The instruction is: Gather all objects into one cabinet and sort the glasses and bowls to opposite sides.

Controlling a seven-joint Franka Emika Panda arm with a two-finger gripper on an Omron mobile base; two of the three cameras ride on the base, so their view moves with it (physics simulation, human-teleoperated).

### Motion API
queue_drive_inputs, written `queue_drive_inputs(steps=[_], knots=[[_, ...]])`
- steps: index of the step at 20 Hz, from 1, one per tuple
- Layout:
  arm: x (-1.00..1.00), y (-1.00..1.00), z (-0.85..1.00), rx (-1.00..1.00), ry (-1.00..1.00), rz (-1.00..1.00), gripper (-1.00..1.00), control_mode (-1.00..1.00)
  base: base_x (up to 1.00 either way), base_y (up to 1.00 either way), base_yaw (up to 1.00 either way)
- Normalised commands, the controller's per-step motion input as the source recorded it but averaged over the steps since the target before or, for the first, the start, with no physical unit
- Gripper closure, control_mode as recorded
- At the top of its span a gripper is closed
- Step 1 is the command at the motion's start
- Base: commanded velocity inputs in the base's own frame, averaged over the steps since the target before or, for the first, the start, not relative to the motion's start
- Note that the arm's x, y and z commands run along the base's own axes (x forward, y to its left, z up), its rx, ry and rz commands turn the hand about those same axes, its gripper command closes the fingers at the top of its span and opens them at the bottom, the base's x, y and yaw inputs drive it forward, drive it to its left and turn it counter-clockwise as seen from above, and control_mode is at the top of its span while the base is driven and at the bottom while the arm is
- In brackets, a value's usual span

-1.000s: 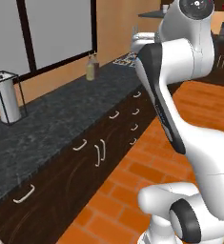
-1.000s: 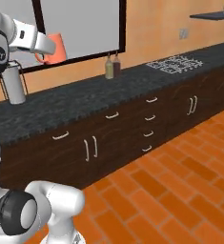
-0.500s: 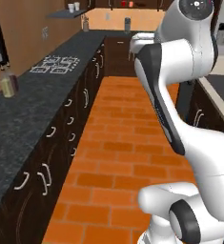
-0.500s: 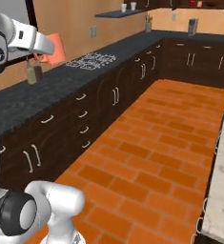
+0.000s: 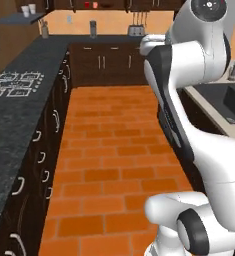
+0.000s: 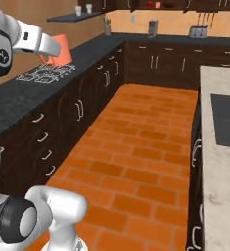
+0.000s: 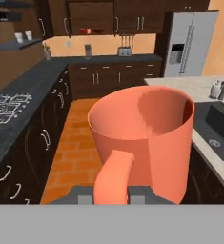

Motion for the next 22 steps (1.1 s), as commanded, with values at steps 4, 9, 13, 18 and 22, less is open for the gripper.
queue_drive_inputs(steps=[4,9,13,18,22], knots=[[0.0,0.0,0.0,0.0,0.0,0.0,1.0,1.0,1.0,0.0,-0.32],[0.0,0.0,0.0,0.0,0.0,0.0,1.0,1.0,1.0,0.01,-0.28],[0.0,0.0,0.0,0.0,0.0,0.0,1.0,1.0,1.0,0.12,-0.08],[0.0,0.0,0.0,0.0,0.0,0.0,1.0,1.0,1.0,0.25,-0.02],[0.0,0.0,0.0,0.0,0.0,0.0,1.0,1.0,1.0,0.11,0.09]])
